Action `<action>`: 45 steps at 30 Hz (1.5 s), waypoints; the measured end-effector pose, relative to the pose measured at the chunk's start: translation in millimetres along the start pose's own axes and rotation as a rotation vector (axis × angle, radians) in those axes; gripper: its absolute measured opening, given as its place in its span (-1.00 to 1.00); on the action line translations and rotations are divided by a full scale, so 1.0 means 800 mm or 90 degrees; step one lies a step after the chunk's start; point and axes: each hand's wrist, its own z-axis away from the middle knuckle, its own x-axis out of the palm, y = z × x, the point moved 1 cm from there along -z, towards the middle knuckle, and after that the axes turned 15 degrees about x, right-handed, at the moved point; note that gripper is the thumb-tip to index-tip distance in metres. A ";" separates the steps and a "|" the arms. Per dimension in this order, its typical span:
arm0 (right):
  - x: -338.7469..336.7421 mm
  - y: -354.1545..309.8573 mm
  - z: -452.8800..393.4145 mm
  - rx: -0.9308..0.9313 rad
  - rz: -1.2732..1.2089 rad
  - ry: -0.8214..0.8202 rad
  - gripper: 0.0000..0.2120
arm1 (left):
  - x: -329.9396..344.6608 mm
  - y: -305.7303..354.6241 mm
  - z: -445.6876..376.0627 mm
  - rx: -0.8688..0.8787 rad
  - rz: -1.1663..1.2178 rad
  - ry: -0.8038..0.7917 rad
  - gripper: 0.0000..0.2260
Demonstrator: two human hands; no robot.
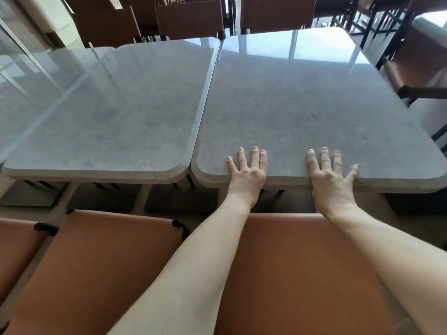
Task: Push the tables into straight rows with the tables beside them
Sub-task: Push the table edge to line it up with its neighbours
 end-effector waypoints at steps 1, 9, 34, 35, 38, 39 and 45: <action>0.001 0.001 0.003 -0.001 0.003 0.000 -0.06 | 0.002 0.001 0.002 0.000 -0.004 0.007 -0.18; -0.007 0.002 0.004 -0.007 -0.033 -0.005 -0.12 | -0.003 0.004 0.003 -0.017 -0.012 0.001 -0.17; -0.012 0.040 -0.060 -0.128 -0.286 0.045 -0.41 | 0.010 -0.068 -0.031 0.056 0.137 0.069 -0.39; -0.011 0.041 -0.058 -0.129 -0.289 0.032 -0.37 | 0.010 -0.067 -0.030 0.050 0.138 0.052 -0.38; -0.011 0.043 -0.060 -0.101 -0.277 -0.004 -0.29 | 0.010 -0.064 -0.027 0.039 0.128 0.042 -0.33; -0.011 0.042 -0.060 -0.098 -0.266 -0.022 -0.27 | 0.008 -0.064 -0.027 0.040 0.129 0.038 -0.32; -0.010 0.045 -0.074 -0.122 -0.229 -0.068 -0.12 | 0.004 -0.067 -0.031 0.049 0.126 0.027 -0.34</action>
